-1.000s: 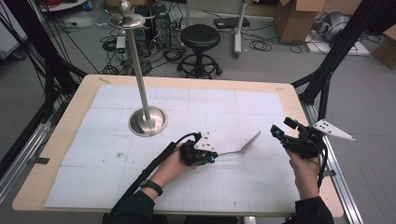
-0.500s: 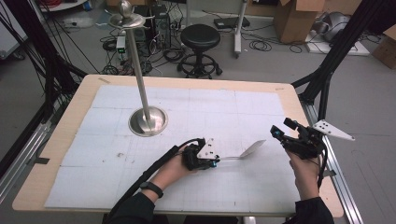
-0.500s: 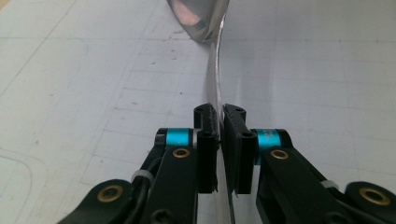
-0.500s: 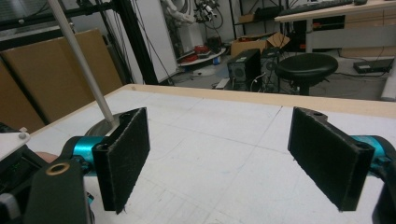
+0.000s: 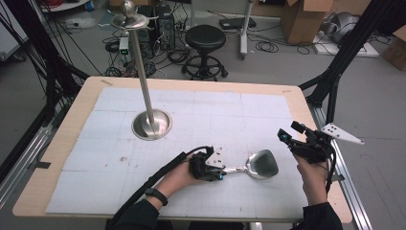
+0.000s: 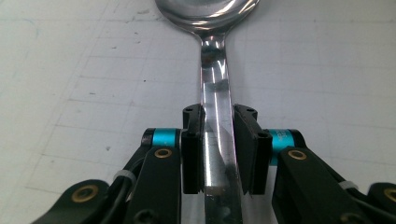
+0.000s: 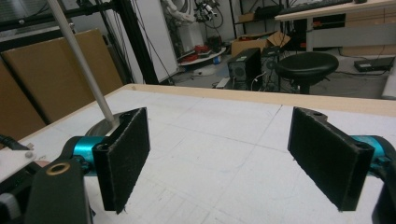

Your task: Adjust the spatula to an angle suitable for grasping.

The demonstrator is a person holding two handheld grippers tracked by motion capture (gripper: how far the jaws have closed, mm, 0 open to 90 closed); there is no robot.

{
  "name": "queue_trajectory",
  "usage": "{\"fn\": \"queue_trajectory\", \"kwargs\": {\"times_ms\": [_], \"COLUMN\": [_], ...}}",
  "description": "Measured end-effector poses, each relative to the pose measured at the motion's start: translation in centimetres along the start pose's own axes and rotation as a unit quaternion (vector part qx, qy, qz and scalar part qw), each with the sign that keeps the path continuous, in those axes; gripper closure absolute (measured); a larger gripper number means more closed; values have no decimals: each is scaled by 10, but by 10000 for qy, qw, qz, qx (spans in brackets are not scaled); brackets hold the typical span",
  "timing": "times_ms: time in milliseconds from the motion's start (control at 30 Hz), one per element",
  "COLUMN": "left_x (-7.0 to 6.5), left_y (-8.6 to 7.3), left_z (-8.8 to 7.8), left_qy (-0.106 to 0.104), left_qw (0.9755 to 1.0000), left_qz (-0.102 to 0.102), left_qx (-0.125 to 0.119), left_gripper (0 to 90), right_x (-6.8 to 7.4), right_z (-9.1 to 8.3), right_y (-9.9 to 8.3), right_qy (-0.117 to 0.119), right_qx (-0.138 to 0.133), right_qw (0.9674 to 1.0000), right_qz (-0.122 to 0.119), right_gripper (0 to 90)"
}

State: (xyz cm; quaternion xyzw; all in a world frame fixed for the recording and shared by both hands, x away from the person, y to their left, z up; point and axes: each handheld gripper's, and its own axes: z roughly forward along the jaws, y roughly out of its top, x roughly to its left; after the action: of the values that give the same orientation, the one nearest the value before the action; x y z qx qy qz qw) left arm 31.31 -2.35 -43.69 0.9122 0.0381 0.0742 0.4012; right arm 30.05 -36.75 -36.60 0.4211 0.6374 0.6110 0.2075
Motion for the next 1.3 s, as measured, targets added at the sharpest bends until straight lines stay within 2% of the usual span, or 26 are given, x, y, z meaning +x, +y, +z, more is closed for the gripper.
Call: {"fn": "queue_trajectory", "kwargs": {"times_ms": [67,133,200,267,400,500,600,733,767,800,900,933,967,1000,1167,1200,1267,1300], "left_x": [1,2,3,4,7,5,5,6,7,8,10,10,10,9,12,12,14,14], "left_y": [-1,-1,0,2,4,3,-3,-18,-24,-31,-49,-55,-62,-69,-105,-112,-124,-128], "left_z": [-1,-4,-8,-14,-32,-52,-75,-108,-117,-129,-153,-160,-168,-175,-202,-206,-215,-218], "left_qy": [-45,-41,-44,-24,-88,61,218,436,515,577,796,900,1004,1057,1266,1347,1452,1574], "left_qw": [9999,9999,9997,9997,9985,9983,9972,9936,9917,9887,9828,9790,9762,9729,9637,9614,9582,9561], "left_qz": [-94,-131,-229,-250,-514,-469,-521,-674,-730,-825,-970,-1057,-1008,-1048,-1411,-1509,-1695,-1747], "left_qx": [15,34,-29,-54,-166,-327,-491,-798,-928,-1111,-1357,-1492,-1636,-1772,-1879,-1868,-1792,-1749], "left_gripper": [637,610,563,519,412,342,310,277,273,270,237,235,226,209,177,162,138,138], "right_x": [0,0,0,0,0,0,1,2,3,3,6,7,8,9,13,14,16,17], "right_z": [0,0,0,0,-1,-1,0,2,3,4,7,8,10,11,15,16,16,17], "right_y": [0,0,0,0,0,0,0,0,-1,-1,-2,-2,-3,-3,-5,-5,-5,-5], "right_qy": [2,2,7,15,34,65,104,211,250,292,386,405,399,424,563,593,619,675], "right_qx": [9,3,4,0,26,46,97,160,183,213,314,344,366,391,423,430,452,441], "right_qw": [10000,10000,10000,10000,10000,10000,9999,9996,9995,9993,9986,9984,9983,9982,9974,9971,9968,9965], "right_qz": [15,0,9,10,7,-4,-60,-86,-79,-104,-165,-185,-217,-191,-160,-191,-208,-225], "right_gripper": [200,201,200,200,200,199,199,181,177,175,167,166,164,162,153,151,149,147]}}
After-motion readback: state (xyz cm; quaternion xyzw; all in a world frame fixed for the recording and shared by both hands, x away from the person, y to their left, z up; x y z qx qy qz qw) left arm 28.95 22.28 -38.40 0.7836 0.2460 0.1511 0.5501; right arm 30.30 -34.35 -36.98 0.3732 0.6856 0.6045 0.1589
